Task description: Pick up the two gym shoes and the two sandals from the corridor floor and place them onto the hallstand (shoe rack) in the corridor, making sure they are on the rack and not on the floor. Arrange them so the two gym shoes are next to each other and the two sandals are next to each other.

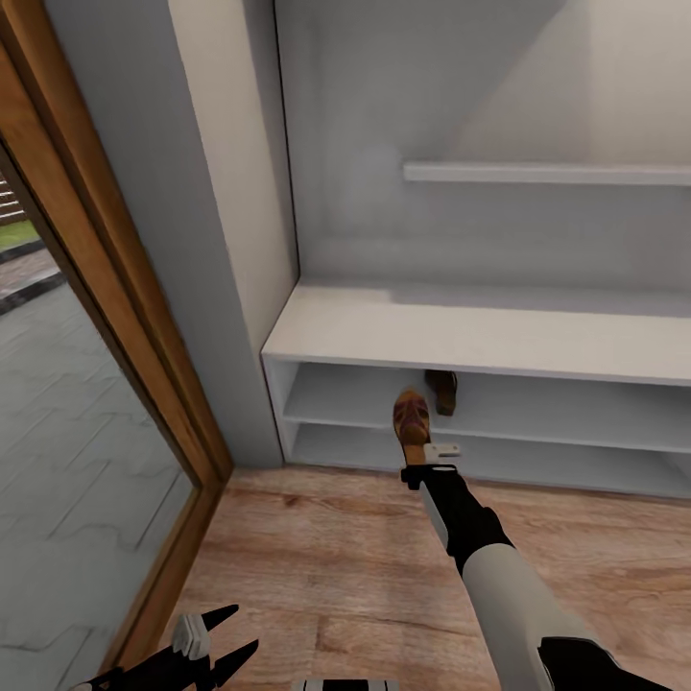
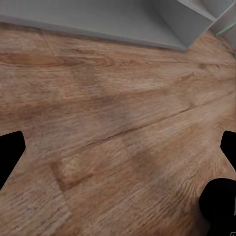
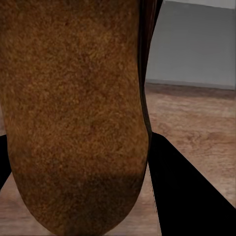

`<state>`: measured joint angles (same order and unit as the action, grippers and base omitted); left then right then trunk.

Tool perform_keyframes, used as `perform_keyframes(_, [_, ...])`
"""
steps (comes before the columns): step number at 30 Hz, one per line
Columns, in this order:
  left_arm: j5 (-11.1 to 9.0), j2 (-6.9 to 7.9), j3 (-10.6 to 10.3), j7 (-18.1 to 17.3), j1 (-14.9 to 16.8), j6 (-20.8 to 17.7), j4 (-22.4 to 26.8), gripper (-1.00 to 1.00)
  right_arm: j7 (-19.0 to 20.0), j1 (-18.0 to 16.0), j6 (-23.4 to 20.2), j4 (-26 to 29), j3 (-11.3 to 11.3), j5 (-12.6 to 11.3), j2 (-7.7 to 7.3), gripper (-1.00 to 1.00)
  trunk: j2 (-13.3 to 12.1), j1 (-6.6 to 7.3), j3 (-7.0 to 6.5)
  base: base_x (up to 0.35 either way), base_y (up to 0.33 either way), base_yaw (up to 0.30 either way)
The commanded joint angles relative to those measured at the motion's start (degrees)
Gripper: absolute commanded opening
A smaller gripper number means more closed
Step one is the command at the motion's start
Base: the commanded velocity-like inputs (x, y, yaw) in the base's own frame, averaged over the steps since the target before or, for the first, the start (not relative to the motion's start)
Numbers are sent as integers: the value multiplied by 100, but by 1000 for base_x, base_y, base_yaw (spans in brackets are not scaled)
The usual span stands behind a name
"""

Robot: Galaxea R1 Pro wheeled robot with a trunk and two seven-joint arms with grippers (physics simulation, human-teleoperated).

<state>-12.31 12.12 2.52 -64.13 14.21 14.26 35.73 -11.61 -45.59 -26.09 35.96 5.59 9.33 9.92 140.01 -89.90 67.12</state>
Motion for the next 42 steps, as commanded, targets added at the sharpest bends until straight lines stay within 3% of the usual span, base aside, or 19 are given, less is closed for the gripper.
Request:
perform_keyframes(1, [-8,1,3,-18,3,33,-4,100,9,-2,-31,8,27,43,7,-100,2,-2,5,242,-70,0])
perform_keyframes(42, [-8,-8,3,-19,3,33,-5,100,9,7,-28,-63,29,45,7,-100,2,-2,5,84,-32,0])
